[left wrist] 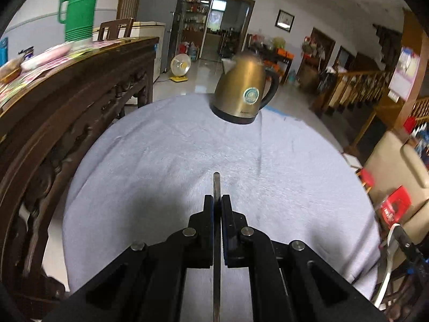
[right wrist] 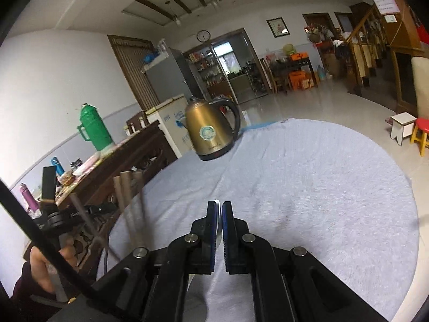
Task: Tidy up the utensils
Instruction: 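Lift the spoon and chopstick and carry both tools over the grey cup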
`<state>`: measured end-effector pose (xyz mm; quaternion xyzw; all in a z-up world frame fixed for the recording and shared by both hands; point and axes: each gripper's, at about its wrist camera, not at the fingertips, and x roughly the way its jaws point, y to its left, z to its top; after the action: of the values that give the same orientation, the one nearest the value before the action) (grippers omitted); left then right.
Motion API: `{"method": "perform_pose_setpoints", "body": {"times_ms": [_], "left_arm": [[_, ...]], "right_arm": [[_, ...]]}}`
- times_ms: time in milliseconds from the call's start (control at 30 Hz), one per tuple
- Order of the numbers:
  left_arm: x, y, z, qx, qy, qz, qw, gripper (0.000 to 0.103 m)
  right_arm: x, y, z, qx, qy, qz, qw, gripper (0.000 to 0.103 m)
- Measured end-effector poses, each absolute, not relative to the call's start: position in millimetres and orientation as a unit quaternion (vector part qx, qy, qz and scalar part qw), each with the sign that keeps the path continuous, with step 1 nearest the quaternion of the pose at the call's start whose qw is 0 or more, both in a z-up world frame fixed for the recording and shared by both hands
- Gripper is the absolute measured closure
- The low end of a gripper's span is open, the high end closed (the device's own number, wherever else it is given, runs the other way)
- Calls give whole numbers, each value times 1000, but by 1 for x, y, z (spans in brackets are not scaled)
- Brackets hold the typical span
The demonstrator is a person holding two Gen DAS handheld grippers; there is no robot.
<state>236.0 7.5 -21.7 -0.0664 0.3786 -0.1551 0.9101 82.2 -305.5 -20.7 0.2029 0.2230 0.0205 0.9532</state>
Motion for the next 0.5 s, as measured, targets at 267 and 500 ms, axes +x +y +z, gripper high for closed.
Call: {"method": "perform_pose_setpoints", "body": {"times_ms": [267, 500], "left_arm": [[182, 25, 21, -111, 317, -191, 922, 98], [153, 23, 61, -130, 199, -228, 944, 98]], "right_arm": [[56, -267, 4, 154, 154, 0, 976, 99], [49, -242, 6, 124, 131, -6, 984, 99]]}}
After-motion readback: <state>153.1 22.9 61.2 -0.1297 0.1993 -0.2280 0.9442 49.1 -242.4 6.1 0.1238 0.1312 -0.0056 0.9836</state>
